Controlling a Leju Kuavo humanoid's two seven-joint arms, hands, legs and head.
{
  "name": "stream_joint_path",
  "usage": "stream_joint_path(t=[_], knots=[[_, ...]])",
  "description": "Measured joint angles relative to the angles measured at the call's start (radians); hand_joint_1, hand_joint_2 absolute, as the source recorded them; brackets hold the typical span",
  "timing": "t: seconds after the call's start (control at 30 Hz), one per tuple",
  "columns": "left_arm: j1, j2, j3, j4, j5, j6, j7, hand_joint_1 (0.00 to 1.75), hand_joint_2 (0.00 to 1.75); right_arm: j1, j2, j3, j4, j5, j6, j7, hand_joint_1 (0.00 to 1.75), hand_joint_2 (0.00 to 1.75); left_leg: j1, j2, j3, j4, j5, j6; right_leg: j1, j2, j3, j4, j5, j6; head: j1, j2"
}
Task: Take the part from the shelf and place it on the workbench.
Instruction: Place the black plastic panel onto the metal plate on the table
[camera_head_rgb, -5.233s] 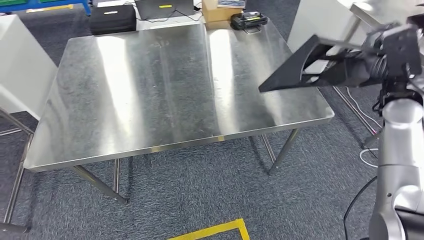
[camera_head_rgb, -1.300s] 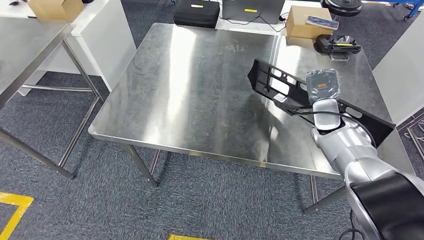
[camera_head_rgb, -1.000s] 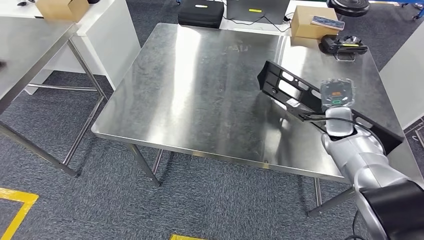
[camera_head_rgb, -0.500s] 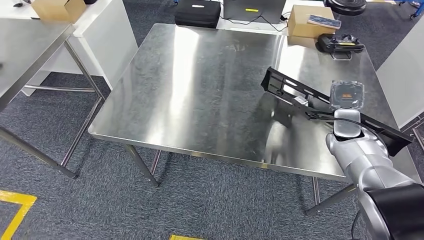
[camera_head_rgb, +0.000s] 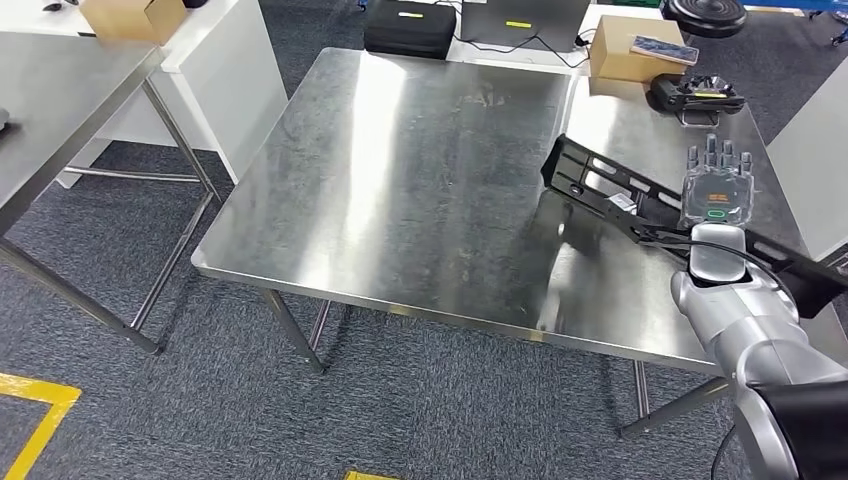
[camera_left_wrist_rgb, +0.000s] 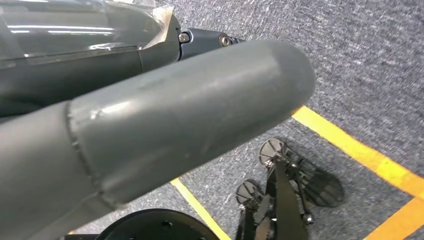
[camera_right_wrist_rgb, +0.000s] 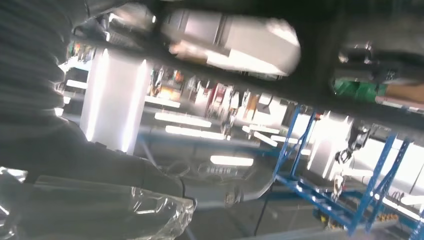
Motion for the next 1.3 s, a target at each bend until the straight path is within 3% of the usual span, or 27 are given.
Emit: stream_joint_path(t=[0.07,0.17,0.2,0.33,0.47,0.63,0.97,1.1,1.23,1.3], knots=[[0.0,0.0,0.0,0.0,-0.007,-0.005,0.005,0.0,0.0,0.002,0.0,-0.017,-0.001,-0.012,-0.009,-0.007,0.0,1.75,0.0,0.0,-0.001,0.001,-0.001,0.005,0.0,0.001,0.001,-0.001,0.003,-0.01,0.0,0.0],[0.0,-0.001,0.0,0.0,-0.013,-0.016,0.008,0.0,0.0,0.005,-0.003,-0.043,-0.002,-0.008,-0.03,0.002,0.0,0.44,0.001,0.0,0.0,-0.001,0.002,0.025,0.001,0.001,0.001,-0.002,0.004,-0.011,-0.001,0.0],[0.0,-0.001,0.0,0.0,-0.014,-0.019,0.009,0.0,0.0,0.006,-0.005,-0.051,-0.002,-0.005,-0.035,0.004,0.0,0.0,0.001,0.0,0.001,-0.002,0.002,0.026,0.001,0.001,0.001,-0.002,0.004,-0.011,-0.001,0.0],[0.0,0.0,0.0,0.0,-0.024,-0.02,0.01,0.0,1.75,0.007,-0.016,-0.078,-0.002,0.014,-0.039,0.006,0.0,0.0,0.001,0.0,0.003,-0.007,0.003,0.025,0.003,0.001,0.001,-0.002,0.004,-0.011,-0.001,0.0],[0.0,0.001,0.0,0.0,-0.031,-0.01,0.02,0.0,1.75,0.007,-0.03,-0.097,-0.002,0.016,-0.033,-0.005,0.0,0.0,0.001,0.0,0.003,-0.009,0.005,0.02,0.004,0.001,0.001,-0.002,0.004,-0.012,0.0,0.0],[0.0,0.002,0.0,0.0,-0.036,0.024,0.042,0.0,1.75,-0.001,-0.037,-0.113,-0.004,0.028,-0.011,-0.025,0.0,0.0,0.001,0.0,0.003,-0.009,0.004,-0.001,0.004,0.001,0.0,-0.001,0.003,-0.012,0.0,0.0],[0.0,0.008,0.014,0.0,0.013,0.052,0.014,0.0,1.75,-0.018,-0.039,-0.148,-0.008,0.043,-0.007,-0.052,0.0,0.0,-0.013,0.0,0.003,-0.008,0.004,-0.001,0.004,0.0,0.0,-0.001,0.004,-0.011,0.0,0.0],[0.0,0.009,0.022,0.0,0.022,0.049,0.005,0.0,0.0,-0.018,-0.041,-0.155,-0.011,0.047,-0.009,-0.048,0.0,0.0,-0.017,0.0,0.002,-0.007,0.003,0.001,0.003,0.0,0.0,-0.001,0.004,-0.011,0.0,0.0],[0.0,0.008,0.026,0.0,0.019,0.011,0.013,0.0,0.0,-0.017,-0.047,-0.179,-0.011,0.028,-0.022,-0.019,0.0,0.0,-0.019,0.0,0.002,-0.006,0.003,0.003,0.003,0.0,0.001,-0.001,0.004,-0.011,0.0,0.0],[-0.001,0.006,0.026,0.0,0.008,-0.006,0.032,0.0,0.0,-0.015,-0.058,-0.204,-0.012,0.007,-0.028,-0.012,0.0,0.87,-0.02,-0.001,0.001,-0.005,0.003,0.004,0.002,0.0,0.001,-0.002,0.004,-0.011,0.0,0.0]])
